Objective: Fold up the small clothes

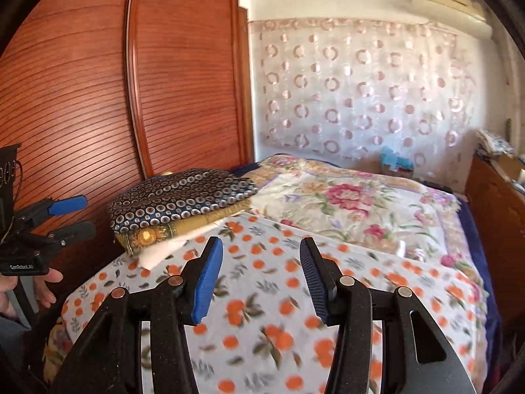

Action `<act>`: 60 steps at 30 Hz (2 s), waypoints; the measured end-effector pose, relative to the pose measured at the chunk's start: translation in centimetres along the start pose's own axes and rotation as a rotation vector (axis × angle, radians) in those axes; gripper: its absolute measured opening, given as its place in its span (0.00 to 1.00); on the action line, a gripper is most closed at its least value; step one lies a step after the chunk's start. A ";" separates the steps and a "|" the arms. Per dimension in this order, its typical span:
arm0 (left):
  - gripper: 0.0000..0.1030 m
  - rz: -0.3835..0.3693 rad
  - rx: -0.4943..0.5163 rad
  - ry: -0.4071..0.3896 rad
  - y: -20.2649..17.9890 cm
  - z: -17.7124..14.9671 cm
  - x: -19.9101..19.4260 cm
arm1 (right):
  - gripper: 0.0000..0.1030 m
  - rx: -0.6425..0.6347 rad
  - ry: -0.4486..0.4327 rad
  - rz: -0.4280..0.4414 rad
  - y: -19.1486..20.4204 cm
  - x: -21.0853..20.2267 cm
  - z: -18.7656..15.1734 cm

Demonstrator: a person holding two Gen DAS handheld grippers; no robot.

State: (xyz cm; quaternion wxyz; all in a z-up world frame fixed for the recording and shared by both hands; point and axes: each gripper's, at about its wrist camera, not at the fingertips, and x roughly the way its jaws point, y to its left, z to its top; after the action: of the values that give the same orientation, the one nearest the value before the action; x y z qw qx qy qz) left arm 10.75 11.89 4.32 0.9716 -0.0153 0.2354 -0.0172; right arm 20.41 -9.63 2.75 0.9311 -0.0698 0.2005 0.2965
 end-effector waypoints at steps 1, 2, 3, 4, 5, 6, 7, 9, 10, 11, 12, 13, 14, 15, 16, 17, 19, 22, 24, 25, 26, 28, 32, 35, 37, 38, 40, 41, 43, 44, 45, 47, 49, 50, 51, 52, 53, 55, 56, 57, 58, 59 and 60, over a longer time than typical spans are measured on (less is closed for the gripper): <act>0.81 -0.010 0.011 -0.004 -0.9 0.1 -0.2 | 0.57 0.009 -0.010 -0.012 -0.2 -1.2 -0.4; 0.81 -0.017 0.020 -0.006 -1.6 0.2 -0.5 | 0.60 0.014 -0.018 -0.018 -0.3 -2.2 -1.0; 0.81 -0.032 0.031 -0.008 -2.4 0.3 -0.7 | 0.61 0.024 -0.027 -0.026 -0.4 -3.3 -1.4; 0.81 -0.038 0.037 -0.010 -3.0 0.3 -0.9 | 0.65 0.030 -0.032 -0.030 -0.3 -4.2 -1.8; 0.81 -0.042 0.046 -0.016 -3.8 0.4 -1.3 | 0.67 0.037 -0.036 -0.041 -0.3 -5.1 -2.1; 0.81 -0.044 0.049 -0.022 -4.4 0.5 -1.5 | 0.68 0.041 -0.039 -0.054 -0.3 -5.5 -2.7; 0.81 -0.046 0.052 -0.028 -4.9 0.5 -1.8 | 0.69 0.048 -0.042 -0.071 -0.3 -6.2 -3.0; 0.81 -0.055 0.055 -0.033 -6.1 0.8 -2.2 | 0.69 0.063 -0.050 -0.088 -0.1 -7.5 -3.6; 0.81 -0.059 0.057 -0.030 -6.6 0.9 -2.3 | 0.69 0.071 -0.051 -0.094 0.1 -7.8 -3.8; 0.81 -0.059 0.059 -0.028 -7.1 1.0 -2.4 | 0.69 0.080 -0.053 -0.109 0.3 -8.1 -4.2; 0.81 -0.059 0.061 -0.027 -7.4 1.0 -2.5 | 0.69 0.087 -0.053 -0.131 0.7 -8.7 -4.3; 0.81 -0.062 0.064 -0.026 -8.0 1.0 -2.6 | 0.69 0.090 -0.053 -0.141 0.9 -9.2 -4.4; 0.81 -0.068 0.064 -0.025 -8.6 1.2 -2.7 | 0.69 0.093 -0.055 -0.149 1.2 -9.7 -4.4; 0.81 -0.072 0.062 -0.027 -9.0 1.3 -2.9 | 0.69 0.101 -0.060 -0.163 1.4 -10.2 -4.6; 0.81 -0.075 0.057 -0.028 -9.5 1.3 -3.0 | 0.69 0.114 -0.068 -0.186 1.7 -10.9 -4.7; 0.81 -0.077 0.050 -0.031 -9.9 1.5 -3.2 | 0.69 0.121 -0.074 -0.197 2.1 -11.4 -4.7; 0.81 -0.072 0.042 -0.036 -10.5 1.6 -3.5 | 0.69 0.138 -0.091 -0.228 2.8 -12.7 -4.9; 0.81 -0.054 0.033 -0.050 -11.1 1.9 -4.2 | 0.69 0.156 -0.114 -0.265 3.7 -14.0 -4.9; 0.81 -0.047 0.029 -0.054 -11.3 2.1 -4.4 | 0.69 0.156 -0.131 -0.287 4.6 -14.7 -4.9; 0.81 -0.046 0.027 -0.056 -11.4 2.2 -4.6 | 0.69 0.156 -0.137 -0.297 5.1 -15.0 -4.9; 0.81 -0.048 0.025 -0.058 -11.3 2.2 -4.8 | 0.69 0.159 -0.143 -0.300 5.4 -15.3 -5.2; 0.81 -0.047 0.024 -0.061 -11.3 2.2 -5.0 | 0.69 0.163 -0.153 -0.304 6.5 -15.6 -5.2; 0.81 -0.040 0.035 -0.073 -11.5 2.2 -5.7 | 0.69 0.178 -0.165 -0.305 8.0 -15.8 -5.9; 0.81 -0.039 0.034 -0.075 -11.7 2.2 -5.9 | 0.69 0.186 -0.173 -0.312 8.5 -15.5 -6.3; 0.81 -0.039 0.034 -0.074 -11.6 2.2 -5.8 | 0.69 0.189 -0.173 -0.310 9.1 -15.2 -6.4; 0.81 -0.037 0.035 -0.074 -11.7 2.2 -5.8 | 0.69 0.191 -0.172 -0.314 9.1 -15.1 -6.6; 0.81 -0.036 0.035 -0.071 -11.7 2.2 -5.9 | 0.69 0.191 -0.170 -0.316 9.4 -14.8 -6.7; 0.81 -0.035 0.034 -0.069 -11.7 2.1 -5.9 | 0.69 0.193 -0.169 -0.318 9.3 -14.6 -6.7; 0.81 -0.036 0.031 -0.066 -11.7 2.0 -6.1 | 0.69 0.196 -0.168 -0.321 9.1 -14.4 -6.6; 0.81 -0.035 0.030 -0.064 -11.7 2.0 -6.1 | 0.69 0.196 -0.168 -0.322 9.0 -14.4 -6.6; 0.81 -0.034 0.029 -0.061 -11.7 1.9 -6.1 | 0.69 0.195 -0.168 -0.320 8.9 -14.4 -6.6; 0.81 -0.033 0.027 -0.058 -11.7 1.8 -6.1 | 0.69 0.195 -0.168 -0.320 9.0 -14.4 -6.6; 0.81 -0.033 0.026 -0.055 -11.6 1.8 -6.0 | 0.69 0.195 -0.168 -0.319 9.2 -14.3 -6.7; 0.81 -0.032 0.025 -0.055 -11.6 1.8 -6.1 | 0.69 0.196 -0.167 -0.318 8.4 -14.1 -6.4; 0.81 -0.032 0.025 -0.056 -11.6 1.8 -6.1 | 0.69 0.196 -0.166 -0.316 7.5 -13.7 -6.0; 0.81 -0.032 0.026 -0.056 -11.6 1.8 -6.0 | 0.69 0.195 -0.166 -0.315 7.4 -13.6 -6.0; 0.81 -0.031 0.025 -0.056 -11.6 1.8 -6.1 | 0.69 0.194 -0.166 -0.315 7.1 -13.7 -6.2; 0.81 -0.031 0.026 -0.056 -11.6 1.7 -6.0 | 0.69 0.192 -0.166 -0.313 6.8 -13.8 -6.2; 0.81 -0.030 0.025 -0.055 -11.5 1.7 -6.0 | 0.69 0.191 -0.166 -0.312 6.7 -14.0 -6.4; 0.81 -0.030 0.025 -0.055 -11.5 1.7 -6.0 | 0.69 0.190 -0.166 -0.311 6.6 -13.9 -6.3; 0.81 -0.030 0.025 -0.054 -11.5 1.7 -6.0 | 0.69 0.190 -0.166 -0.312 6.5 -13.9 -6.3; 0.81 -0.031 0.024 -0.055 -11.5 1.7 -6.0 | 0.69 0.190 -0.165 -0.311 6.5 -13.9 -6.4; 0.81 -0.031 0.023 -0.055 -11.5 1.7 -6.0 | 0.69 0.190 -0.165 -0.310 6.4 -14.0 -6.3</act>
State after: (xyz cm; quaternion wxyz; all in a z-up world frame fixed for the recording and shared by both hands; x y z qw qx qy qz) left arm 5.91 0.71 9.05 0.9775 -0.0083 0.2080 -0.0347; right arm 4.22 -13.34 2.72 0.9814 0.0130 0.1373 0.1339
